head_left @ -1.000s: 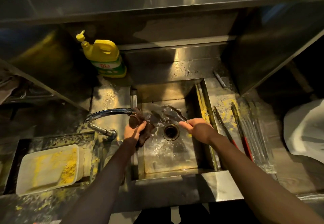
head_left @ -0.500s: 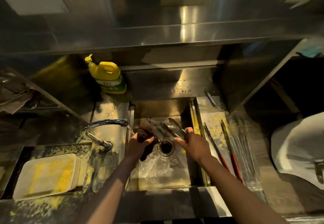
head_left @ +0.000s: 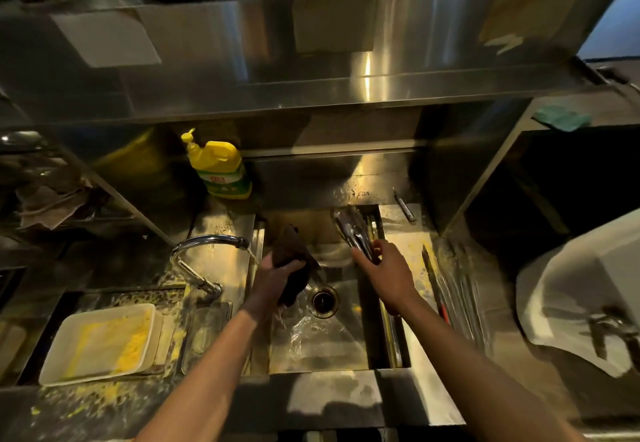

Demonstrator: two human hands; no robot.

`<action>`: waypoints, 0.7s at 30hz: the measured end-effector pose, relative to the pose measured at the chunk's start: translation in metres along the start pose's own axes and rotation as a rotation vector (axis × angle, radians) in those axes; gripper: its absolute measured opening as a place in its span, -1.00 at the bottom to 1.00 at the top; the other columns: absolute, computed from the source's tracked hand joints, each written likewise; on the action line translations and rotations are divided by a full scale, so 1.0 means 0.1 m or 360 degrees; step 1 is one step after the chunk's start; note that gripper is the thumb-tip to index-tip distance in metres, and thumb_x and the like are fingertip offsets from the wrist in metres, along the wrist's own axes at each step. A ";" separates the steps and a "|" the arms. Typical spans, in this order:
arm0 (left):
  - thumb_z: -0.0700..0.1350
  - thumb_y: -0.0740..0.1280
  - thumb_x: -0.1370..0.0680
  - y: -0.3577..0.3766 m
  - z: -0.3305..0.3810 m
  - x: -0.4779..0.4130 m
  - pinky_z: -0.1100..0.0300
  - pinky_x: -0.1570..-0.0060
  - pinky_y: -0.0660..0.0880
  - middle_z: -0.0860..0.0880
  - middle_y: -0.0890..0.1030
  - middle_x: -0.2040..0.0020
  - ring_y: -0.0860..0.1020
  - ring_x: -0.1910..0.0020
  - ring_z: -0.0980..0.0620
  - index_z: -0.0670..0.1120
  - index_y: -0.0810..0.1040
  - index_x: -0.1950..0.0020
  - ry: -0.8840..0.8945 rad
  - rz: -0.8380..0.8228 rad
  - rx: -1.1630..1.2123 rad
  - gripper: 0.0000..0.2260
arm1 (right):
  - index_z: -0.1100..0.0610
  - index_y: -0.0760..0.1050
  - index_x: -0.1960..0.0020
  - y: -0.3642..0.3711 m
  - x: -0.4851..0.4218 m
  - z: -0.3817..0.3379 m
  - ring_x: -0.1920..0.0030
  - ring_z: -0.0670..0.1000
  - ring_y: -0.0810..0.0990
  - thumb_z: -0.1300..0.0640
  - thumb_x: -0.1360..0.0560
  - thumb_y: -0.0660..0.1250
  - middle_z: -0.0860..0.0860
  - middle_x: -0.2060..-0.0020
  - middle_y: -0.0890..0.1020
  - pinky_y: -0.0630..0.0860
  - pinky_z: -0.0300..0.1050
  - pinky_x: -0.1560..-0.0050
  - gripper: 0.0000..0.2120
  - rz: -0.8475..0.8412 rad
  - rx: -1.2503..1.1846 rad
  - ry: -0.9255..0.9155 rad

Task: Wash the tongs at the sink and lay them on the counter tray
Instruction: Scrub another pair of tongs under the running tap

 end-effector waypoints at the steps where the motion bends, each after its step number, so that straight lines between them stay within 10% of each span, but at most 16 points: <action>1: -0.27 0.45 -0.46 0.02 0.04 0.01 0.09 0.31 0.60 -0.16 0.64 0.11 0.63 0.15 -0.17 -0.10 0.55 -0.03 0.0011 -0.0029 0.0011 -0.81 | -0.03 0.49 -0.15 -0.04 0.03 -0.02 0.09 -0.16 0.55 -0.26 -0.53 0.35 -0.19 0.09 0.56 0.37 -0.24 0.23 -0.64 0.0037 -0.0018 -0.0014; 21: -0.30 0.47 -0.42 0.89 0.73 0.76 0.21 0.21 0.60 -0.11 0.70 0.08 0.67 0.15 -0.04 -0.14 0.58 -0.11 0.0337 -0.0853 0.0030 -0.72 | -0.07 0.48 -0.30 -0.92 1.40 -0.14 -0.05 -0.19 0.59 -0.18 -0.51 0.41 -0.17 -0.04 0.61 0.54 -0.23 -0.04 -0.59 0.0727 -0.0502 -0.0040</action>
Point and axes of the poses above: each hand's wrist, its own x-axis away from the middle knuckle, its own y-axis out of the palm, z = x × y, the point moved 5 cm from there along -x, towards the middle knuckle
